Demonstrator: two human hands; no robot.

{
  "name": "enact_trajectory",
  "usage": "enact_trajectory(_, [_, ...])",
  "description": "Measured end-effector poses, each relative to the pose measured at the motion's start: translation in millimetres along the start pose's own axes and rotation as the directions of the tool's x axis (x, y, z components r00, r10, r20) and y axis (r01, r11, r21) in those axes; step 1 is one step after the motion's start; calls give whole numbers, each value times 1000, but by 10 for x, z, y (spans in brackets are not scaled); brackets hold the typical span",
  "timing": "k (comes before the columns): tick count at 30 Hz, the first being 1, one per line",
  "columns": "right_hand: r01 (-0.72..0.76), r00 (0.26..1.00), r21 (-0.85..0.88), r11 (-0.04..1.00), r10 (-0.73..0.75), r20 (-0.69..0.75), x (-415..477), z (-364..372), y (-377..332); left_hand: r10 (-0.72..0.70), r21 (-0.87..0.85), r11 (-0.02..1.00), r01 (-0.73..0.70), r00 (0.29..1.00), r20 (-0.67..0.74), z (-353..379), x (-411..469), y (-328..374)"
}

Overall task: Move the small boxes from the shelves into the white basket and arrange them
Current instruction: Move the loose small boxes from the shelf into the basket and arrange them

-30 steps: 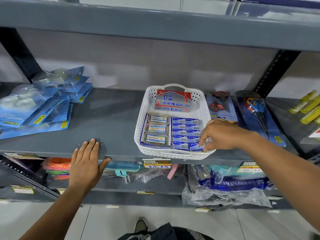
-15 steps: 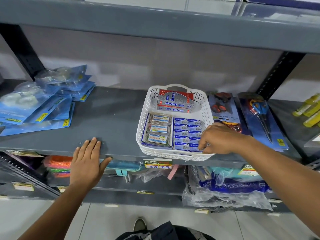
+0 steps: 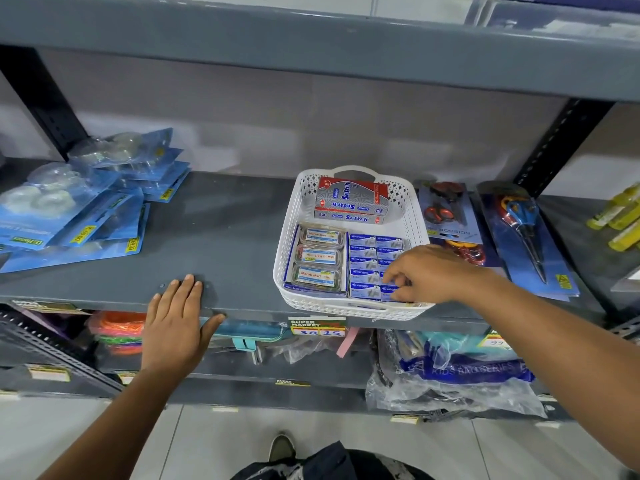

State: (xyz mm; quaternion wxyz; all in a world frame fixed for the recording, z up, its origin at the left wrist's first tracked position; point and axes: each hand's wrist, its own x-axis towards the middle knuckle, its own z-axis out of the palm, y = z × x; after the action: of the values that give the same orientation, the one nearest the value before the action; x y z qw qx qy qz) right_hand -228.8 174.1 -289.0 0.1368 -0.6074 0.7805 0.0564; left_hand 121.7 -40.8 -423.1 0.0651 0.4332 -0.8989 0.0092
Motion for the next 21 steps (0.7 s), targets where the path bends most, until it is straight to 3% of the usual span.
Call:
enact_trajectory(9, [-39,999,73,997,38,5,62,103,-67,-1,-5,1000,1,1000,-8,15,8,-10])
enact_trajectory(18, [-51,996,23,998,49,78,112,19,-143,2,-34,999,-3,1000,-18,29,18,-16])
enact_trajectory(21, [-78,997,104,992,78,8,198,12,-196,0,-25,1000,0,1000,-12,34,24,-26])
